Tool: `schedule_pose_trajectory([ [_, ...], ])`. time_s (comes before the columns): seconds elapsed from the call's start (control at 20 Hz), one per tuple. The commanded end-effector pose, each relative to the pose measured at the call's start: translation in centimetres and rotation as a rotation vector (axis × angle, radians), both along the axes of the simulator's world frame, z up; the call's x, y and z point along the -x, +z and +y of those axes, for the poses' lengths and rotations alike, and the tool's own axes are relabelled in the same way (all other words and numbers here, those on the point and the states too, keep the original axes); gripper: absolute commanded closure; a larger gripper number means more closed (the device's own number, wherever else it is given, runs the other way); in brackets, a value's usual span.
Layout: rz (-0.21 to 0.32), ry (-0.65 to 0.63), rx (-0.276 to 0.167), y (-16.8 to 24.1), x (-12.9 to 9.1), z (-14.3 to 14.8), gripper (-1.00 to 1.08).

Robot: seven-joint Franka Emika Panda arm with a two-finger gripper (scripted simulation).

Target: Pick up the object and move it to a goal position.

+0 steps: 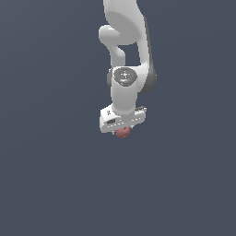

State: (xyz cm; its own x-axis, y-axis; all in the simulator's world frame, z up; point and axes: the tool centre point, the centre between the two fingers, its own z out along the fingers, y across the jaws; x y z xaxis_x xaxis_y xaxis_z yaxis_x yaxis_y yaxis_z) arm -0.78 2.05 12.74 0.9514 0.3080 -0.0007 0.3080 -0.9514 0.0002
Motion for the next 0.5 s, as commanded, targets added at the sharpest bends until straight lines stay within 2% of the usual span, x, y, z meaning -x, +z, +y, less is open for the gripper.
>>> schedule_pose_trajectory([
  [0.0, -0.001, 0.000, 0.000, 2.6, 0.4, 0.2, 1.08],
  [0.45, -0.001, 0.000, 0.000, 10.7, 1.4, 0.7, 1.08],
])
